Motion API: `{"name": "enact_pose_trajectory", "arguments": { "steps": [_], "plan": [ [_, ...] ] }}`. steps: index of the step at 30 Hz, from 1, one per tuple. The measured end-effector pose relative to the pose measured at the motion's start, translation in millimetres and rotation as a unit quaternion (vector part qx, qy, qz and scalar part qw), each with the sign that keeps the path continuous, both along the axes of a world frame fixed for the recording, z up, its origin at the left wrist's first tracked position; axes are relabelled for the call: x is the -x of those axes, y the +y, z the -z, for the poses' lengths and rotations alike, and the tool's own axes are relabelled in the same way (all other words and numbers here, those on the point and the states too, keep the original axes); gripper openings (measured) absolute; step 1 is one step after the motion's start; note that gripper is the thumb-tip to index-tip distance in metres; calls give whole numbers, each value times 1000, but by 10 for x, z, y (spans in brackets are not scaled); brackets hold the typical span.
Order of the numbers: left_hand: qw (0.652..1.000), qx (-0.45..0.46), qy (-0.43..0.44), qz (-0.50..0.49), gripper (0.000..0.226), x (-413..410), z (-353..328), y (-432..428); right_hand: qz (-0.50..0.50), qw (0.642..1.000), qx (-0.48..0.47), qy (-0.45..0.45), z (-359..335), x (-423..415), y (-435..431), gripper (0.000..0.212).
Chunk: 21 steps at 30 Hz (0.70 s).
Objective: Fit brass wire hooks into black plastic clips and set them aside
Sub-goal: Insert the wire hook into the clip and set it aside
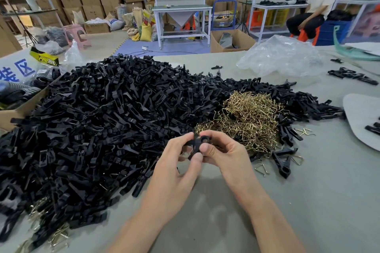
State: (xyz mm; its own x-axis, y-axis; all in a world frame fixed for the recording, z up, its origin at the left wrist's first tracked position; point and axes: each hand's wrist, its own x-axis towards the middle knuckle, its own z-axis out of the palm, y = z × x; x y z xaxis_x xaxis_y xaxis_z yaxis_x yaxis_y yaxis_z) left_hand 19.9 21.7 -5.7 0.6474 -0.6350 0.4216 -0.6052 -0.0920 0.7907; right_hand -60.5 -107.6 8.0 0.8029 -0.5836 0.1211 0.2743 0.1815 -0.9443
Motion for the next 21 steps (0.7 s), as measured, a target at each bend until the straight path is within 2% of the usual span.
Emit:
{"name": "enact_pose_trajectory", "arguments": {
  "steps": [2,4,8,10,15,18,21],
  "plan": [
    [1000,-27,-5,-9,47,-4,36,16,37,999,1,-16,-11,40,-65,21],
    [994,-71,-75,-22,45,-7,86,21,84,995,-39,-37,-23,114,-182,20],
    [953,-179,-235,-59,34,48,173,-108,138,971,-169,-93,-49,302,-444,19],
    [933,-208,-277,-98,31,70,189,-237,142,959,-215,-118,-47,356,-492,21],
    [907,-243,-305,-159,29,41,161,-514,119,955,-250,-110,-25,339,-408,23],
    [910,-258,-283,-161,21,20,161,-608,111,958,-246,-98,-17,299,-353,20],
    [919,-231,-283,-151,15,-2,166,-620,104,961,-238,-90,0,272,-341,20]
  ]
}}
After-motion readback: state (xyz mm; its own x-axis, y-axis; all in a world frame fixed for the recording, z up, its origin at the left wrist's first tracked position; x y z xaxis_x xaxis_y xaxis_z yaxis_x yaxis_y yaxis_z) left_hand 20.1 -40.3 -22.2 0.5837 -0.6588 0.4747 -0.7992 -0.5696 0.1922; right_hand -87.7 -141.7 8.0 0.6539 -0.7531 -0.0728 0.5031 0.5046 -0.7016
